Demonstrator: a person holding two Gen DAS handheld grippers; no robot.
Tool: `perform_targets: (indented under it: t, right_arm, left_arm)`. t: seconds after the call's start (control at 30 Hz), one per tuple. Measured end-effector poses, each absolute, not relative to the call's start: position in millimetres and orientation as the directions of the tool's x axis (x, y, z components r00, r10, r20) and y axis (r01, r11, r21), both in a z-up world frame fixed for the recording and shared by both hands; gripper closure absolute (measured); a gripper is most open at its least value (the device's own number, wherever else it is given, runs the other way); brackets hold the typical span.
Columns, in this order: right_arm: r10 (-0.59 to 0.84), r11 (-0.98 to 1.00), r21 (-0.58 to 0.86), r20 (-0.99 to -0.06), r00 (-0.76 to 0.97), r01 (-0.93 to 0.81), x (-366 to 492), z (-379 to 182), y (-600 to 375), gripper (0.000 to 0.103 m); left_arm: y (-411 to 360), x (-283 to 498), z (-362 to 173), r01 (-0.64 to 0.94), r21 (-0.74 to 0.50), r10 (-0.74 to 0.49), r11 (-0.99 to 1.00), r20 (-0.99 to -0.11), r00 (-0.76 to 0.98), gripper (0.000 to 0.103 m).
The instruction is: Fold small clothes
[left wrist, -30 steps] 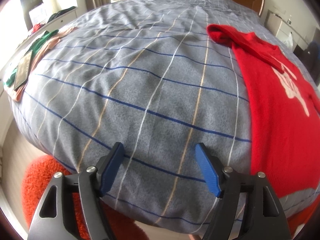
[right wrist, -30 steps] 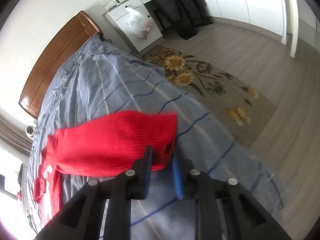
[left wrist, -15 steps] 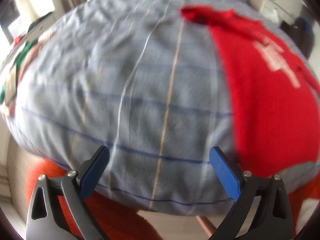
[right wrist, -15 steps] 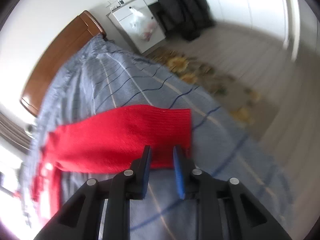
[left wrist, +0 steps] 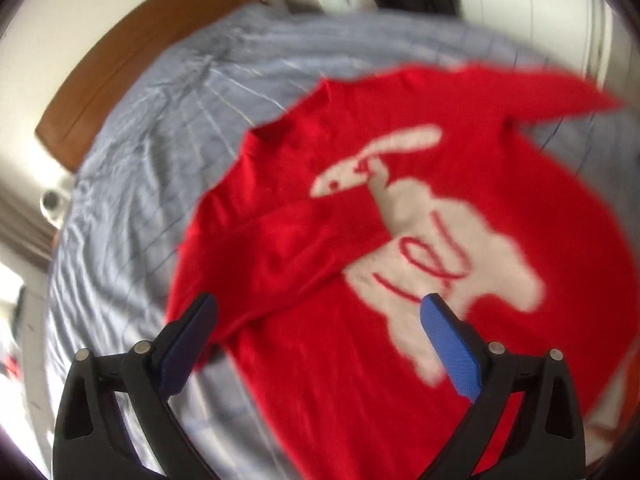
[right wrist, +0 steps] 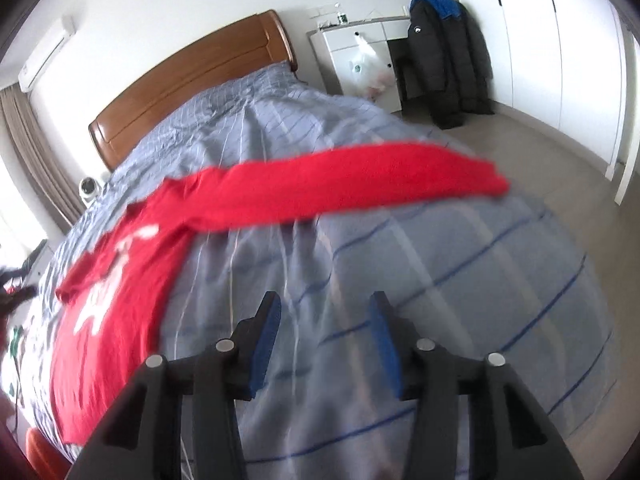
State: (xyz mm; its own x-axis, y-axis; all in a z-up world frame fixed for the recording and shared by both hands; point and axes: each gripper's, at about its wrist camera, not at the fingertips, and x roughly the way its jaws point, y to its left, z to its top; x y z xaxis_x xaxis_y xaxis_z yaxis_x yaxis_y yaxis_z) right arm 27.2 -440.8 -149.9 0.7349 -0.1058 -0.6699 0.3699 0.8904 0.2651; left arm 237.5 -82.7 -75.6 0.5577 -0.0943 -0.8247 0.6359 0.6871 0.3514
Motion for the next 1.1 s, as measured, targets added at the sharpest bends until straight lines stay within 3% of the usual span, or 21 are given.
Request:
perform_targets:
  t: [0.1, 0.2, 0.27, 0.3, 0.33, 0.47, 0.57, 0.7, 0.83, 1.1]
  right_arm:
    - [-0.114, 0.899, 0.256, -0.647, 0.754, 0.355, 26, -146, -438, 0.057]
    - [-0.091, 0.9, 0.262, -0.667, 0.739, 0.348, 28, -152, -439, 0.057]
    - [-0.09, 0.9, 0.262, -0.67, 0.737, 0.348, 32, -155, -439, 0.057]
    - [-0.089, 0.902, 0.261, -0.669, 0.738, 0.345, 32, -155, -437, 0.057]
    - [-0.088, 0.903, 0.258, -0.67, 0.737, 0.343, 33, -155, -436, 0.057]
    - [-0.087, 0.91, 0.247, -0.671, 0.736, 0.333, 36, -157, -432, 0.057]
    - [-0.092, 0.912, 0.242, -0.668, 0.738, 0.332, 35, -156, -431, 0.057]
    - [-0.101, 0.912, 0.233, -0.67, 0.736, 0.337, 35, -156, -430, 0.057]
    - [-0.106, 0.916, 0.221, -0.673, 0.732, 0.335, 37, -158, -427, 0.057]
    - [-0.122, 0.932, 0.169, -0.687, 0.716, 0.321, 43, -160, -417, 0.057]
  left_arm:
    - [-99, 253, -105, 0.636, 0.367, -0.052, 0.679, -0.84, 0.54, 0.004]
    - [-106, 267, -118, 0.612, 0.348, -0.045, 0.71, -0.845, 0.533, 0.018]
    - [-105, 276, -118, 0.592, 0.271, -0.092, 0.759, -0.855, 0.51, 0.05]
    - [-105, 281, -119, 0.583, 0.231, -0.11, 0.779, -0.865, 0.489, 0.088]
    - [-100, 285, -117, 0.555, 0.201, -0.114, 0.807, -0.87, 0.48, 0.098]
    - [-54, 282, -79, 0.406, 0.078, -0.177, 0.911, -0.813, 0.554, 0.1]
    - [32, 283, -46, 0.185, -0.073, -0.173, 0.98, -0.771, 0.614, 0.1]
    - [174, 284, -33, -0.196, -0.134, 0.029, 0.971, -0.752, 0.658, 0.1]
    - [264, 274, -59, -0.427, -0.114, 0.181, 0.897, -0.786, 0.592, 0.1]
    - [309, 241, -102, -0.571, -0.202, 0.169, 0.796, -0.831, 0.531, 0.101]
